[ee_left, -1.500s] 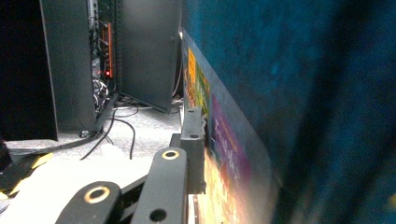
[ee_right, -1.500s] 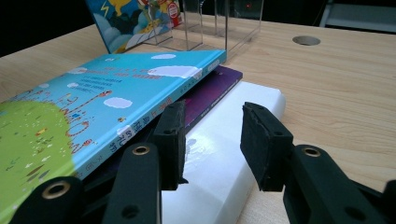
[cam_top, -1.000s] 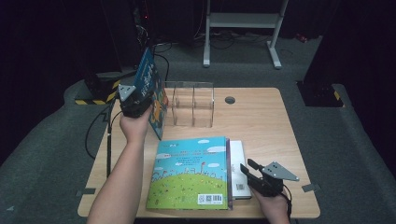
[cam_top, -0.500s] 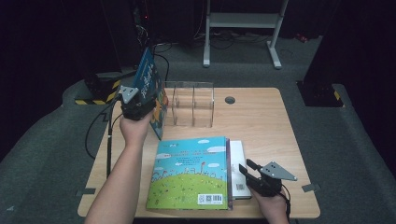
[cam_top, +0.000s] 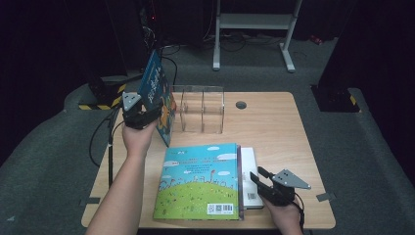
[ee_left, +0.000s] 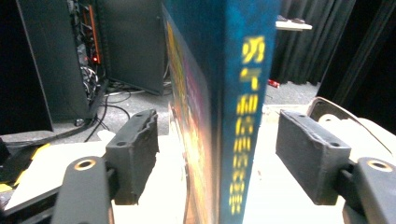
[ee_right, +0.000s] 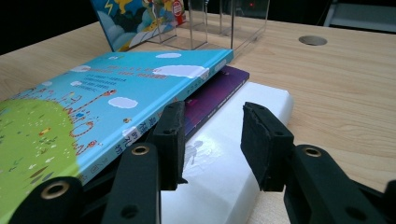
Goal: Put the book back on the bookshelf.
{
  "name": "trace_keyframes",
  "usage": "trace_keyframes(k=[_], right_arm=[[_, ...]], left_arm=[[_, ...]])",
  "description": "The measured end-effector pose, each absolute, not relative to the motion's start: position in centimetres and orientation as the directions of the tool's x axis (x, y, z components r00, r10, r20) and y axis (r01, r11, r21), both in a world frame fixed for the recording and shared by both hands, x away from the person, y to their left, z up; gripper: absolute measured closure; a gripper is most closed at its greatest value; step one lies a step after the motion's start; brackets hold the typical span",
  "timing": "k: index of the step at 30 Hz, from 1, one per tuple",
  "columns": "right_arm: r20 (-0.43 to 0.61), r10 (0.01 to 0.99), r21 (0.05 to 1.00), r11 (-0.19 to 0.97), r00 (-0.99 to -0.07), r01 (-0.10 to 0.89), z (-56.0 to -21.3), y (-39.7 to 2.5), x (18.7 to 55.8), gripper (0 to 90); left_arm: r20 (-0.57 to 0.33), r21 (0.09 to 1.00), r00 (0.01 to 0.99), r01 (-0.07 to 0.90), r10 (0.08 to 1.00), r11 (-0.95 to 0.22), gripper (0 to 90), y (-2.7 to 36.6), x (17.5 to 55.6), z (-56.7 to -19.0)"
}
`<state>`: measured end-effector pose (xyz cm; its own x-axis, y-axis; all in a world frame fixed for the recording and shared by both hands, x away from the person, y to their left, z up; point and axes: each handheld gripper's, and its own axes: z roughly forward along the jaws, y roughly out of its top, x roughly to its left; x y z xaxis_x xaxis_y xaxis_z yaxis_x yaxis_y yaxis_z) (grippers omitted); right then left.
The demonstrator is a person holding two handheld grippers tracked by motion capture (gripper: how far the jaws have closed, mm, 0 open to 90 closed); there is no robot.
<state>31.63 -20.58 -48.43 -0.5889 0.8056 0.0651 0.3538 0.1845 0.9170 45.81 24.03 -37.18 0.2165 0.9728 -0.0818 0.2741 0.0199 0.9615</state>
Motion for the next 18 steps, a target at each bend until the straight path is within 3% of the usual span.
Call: trace_keyframes(k=[18], right_arm=[[0.06, 0.799, 0.914, 0.197, -0.598, 0.356, -48.5, -20.3, 31.6, 58.8]], left_arm=[[-0.097, 0.945, 0.297, 0.328, 0.95, -0.007, 21.2, 25.2, 43.1, -37.9]])
